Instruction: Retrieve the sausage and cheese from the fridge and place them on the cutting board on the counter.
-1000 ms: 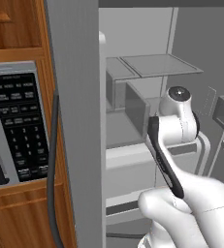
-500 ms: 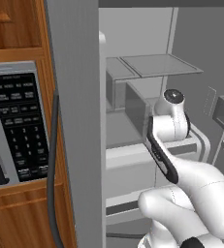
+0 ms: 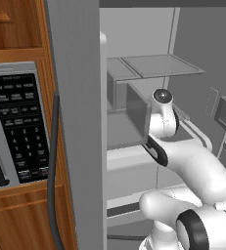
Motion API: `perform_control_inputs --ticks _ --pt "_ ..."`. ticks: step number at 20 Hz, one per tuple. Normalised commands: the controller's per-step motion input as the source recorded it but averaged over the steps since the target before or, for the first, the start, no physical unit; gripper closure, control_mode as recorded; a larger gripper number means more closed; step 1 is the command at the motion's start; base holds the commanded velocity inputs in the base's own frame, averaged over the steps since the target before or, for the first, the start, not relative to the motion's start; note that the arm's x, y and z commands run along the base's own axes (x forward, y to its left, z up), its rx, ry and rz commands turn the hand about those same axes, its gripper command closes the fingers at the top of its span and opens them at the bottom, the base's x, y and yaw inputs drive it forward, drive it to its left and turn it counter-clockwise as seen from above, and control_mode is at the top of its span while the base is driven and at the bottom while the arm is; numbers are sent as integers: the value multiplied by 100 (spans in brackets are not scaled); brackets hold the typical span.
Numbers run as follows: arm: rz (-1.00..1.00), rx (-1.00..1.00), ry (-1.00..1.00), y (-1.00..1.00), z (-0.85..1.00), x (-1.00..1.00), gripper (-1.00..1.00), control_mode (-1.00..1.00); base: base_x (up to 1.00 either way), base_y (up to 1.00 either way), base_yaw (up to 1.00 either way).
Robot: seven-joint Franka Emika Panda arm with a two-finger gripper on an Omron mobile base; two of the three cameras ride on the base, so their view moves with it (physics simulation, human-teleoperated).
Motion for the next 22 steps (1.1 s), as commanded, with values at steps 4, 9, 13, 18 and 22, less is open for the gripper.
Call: perform_control_inputs --ticks 4,9,13,18,22 --pt "-3 0 -4 14 -14 49 -100 -100 0 0 0" --pt "-3 1 0 5 -1 55 -100 -100 0 0 0" --pt "-5 1 0 10 0 55 -100 -100 0 0 0" --pt "-6 0 5 11 0 53 -100 -100 0 0 0" --pt "-5 0 4 6 -13 48 -100 -100 0 0 0"
